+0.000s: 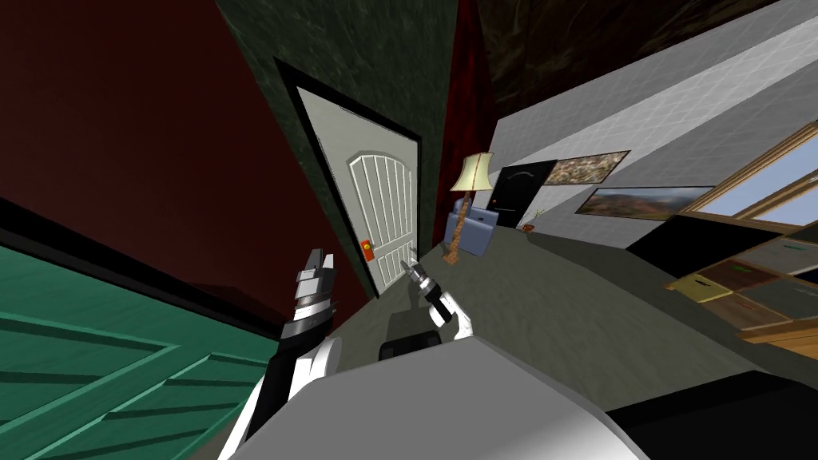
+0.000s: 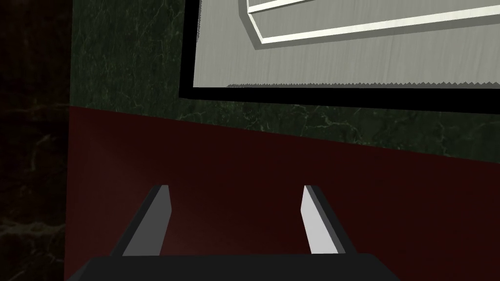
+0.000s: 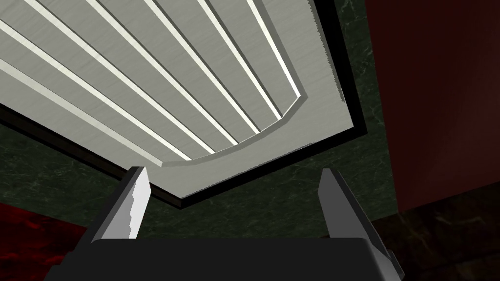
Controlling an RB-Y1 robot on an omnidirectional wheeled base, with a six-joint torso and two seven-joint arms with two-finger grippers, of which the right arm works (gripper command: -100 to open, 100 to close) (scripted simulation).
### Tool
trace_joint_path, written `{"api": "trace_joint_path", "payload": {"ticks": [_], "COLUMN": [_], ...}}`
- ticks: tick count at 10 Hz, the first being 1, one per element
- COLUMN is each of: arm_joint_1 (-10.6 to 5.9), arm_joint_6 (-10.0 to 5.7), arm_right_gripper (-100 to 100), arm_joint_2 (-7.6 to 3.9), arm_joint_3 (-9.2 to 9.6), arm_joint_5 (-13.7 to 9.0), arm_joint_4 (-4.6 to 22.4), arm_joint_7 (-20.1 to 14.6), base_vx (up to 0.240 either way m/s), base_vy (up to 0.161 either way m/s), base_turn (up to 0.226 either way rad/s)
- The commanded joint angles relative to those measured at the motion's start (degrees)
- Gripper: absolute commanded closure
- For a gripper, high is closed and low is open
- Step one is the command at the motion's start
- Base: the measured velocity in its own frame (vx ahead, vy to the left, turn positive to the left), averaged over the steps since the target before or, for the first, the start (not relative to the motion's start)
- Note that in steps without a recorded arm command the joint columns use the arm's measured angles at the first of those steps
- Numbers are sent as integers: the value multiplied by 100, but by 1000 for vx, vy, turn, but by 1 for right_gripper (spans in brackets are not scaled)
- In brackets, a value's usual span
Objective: Pull the door open
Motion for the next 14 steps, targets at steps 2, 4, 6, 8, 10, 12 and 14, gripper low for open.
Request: {"api": "trace_joint_path", "payload": {"ticks": [2, 4, 6, 8, 10, 12, 14], "arm_joint_1": [-151, -258, -363, -464, -614, -708, -799], "arm_joint_6": [-31, -39, -47, -55, -67, -74, -81], "arm_right_gripper": [-100, -100, -100, -100, -100, -100, -100], "arm_joint_2": [34, 51, 70, 97, 137, 169, 203], "arm_joint_3": [112, 201, 289, 373, 498, 577, 652], "arm_joint_5": [188, 329, 469, 602, 801, 925, 1046], "arm_joint_4": [304, 508, 710, 903, 1191, 1371, 1545], "arm_joint_7": [188, 315, 441, 560, 739, 851, 959], "base_vx": [64, 53, 64, 57, 60, 74, 59], "base_vy": [70, 86, 97, 91, 106, 125, 93], "base_turn": [-157, -120, -138, -124, -171, -145, -99]}}
